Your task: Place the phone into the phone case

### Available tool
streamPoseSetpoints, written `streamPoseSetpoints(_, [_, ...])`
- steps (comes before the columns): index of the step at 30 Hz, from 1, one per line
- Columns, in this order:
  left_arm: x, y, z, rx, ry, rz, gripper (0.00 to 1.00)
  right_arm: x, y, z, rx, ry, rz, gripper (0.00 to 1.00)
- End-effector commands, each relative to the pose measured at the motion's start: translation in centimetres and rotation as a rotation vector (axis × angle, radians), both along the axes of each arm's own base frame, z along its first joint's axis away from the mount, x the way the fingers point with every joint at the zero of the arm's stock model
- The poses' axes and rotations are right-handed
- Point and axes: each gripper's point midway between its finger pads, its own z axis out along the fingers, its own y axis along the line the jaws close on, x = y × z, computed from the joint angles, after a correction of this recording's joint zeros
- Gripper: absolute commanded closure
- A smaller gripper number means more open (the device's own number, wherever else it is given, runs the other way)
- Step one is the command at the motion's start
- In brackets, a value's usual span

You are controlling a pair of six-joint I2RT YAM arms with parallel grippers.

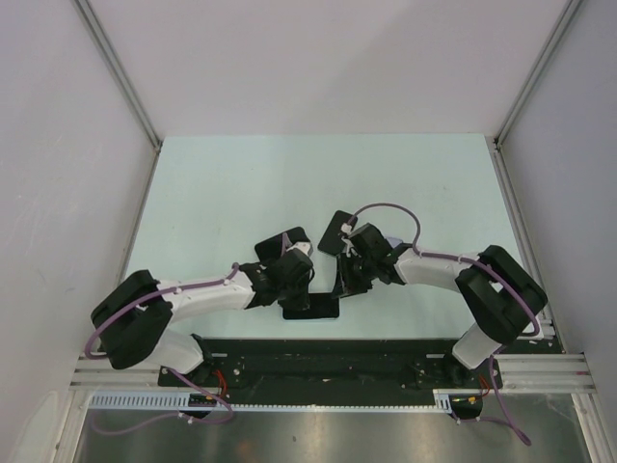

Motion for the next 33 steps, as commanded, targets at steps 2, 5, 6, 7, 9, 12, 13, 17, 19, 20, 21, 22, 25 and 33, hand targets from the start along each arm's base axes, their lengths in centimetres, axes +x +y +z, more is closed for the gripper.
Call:
streamPoseSetpoints(2, [-1.5,4.9,-3.8,0.242,0.06,0.0,0.88,-2.3,-1.4,-3.9,-0.079,0.123,0.034,0.77])
streamPoseSetpoints(5, [-1.4,4.9,-4.0,0.256,0.063,-0.002,0.88,-3.1,-2.8,-5.5,-0.156,0.163,0.028,0.8])
streamPoseSetpoints(6, [-1.4,5.0,-4.4,0.268,0.072,-0.001,0.88,-3.2,-3.1,-5.9,-0.179,0.165,0.028,0.8])
streamPoseSetpoints(7, [-1.4,5.1,-4.5,0.277,0.074,-0.001,0.88,-3.2,-3.9,-6.3,-0.22,0.163,0.016,0.81])
streamPoseSetpoints(9, [-1.6,5.2,-4.9,0.294,0.089,-0.002,0.89,-3.4,-4.5,-7.0,-0.265,0.167,0.006,0.84])
streamPoseSetpoints(12, [-1.7,5.3,-5.4,0.314,0.103,-0.003,0.89,-3.5,-5.8,-8.0,-0.359,0.154,-0.012,0.86])
streamPoseSetpoints(13, [-1.7,5.3,-5.5,0.321,0.108,-0.005,0.89,-3.4,-6.5,-8.2,-0.417,0.135,-0.018,0.86])
streamPoseSetpoints(17, [-2.1,5.2,-6.2,0.35,0.136,-0.018,0.89,-3.4,-7.9,-9.2,-0.56,0.104,-0.028,0.86])
streamPoseSetpoints(19, [-2.2,5.1,-6.7,0.372,0.151,-0.027,0.9,-3.5,-8.7,-9.9,-0.63,0.104,-0.029,0.85])
streamPoseSetpoints(20, [-2.5,5.2,-7.0,0.383,0.167,-0.034,0.91,-3.6,-8.7,-10.0,-0.645,0.099,-0.024,0.85])
streamPoseSetpoints(21, [-2.5,5.0,-7.1,0.386,0.168,-0.037,0.91,-3.7,-8.8,-10.2,-0.659,0.101,-0.026,0.85])
streamPoseSetpoints(22, [-2.6,4.9,-7.2,0.392,0.175,-0.043,0.91,-3.7,-9.3,-10.4,-0.696,0.097,-0.029,0.85])
streamPoseSetpoints(25, [-3.0,5.0,-7.7,0.428,0.194,-0.048,0.92,-3.7,-9.8,-10.4,-0.742,0.082,-0.036,0.84])
streamPoseSetpoints(33, [-3.4,4.1,-7.3,0.496,0.205,-0.077,1.0,-4.1,-10.5,-11.3,-0.783,0.109,-0.051,0.83])
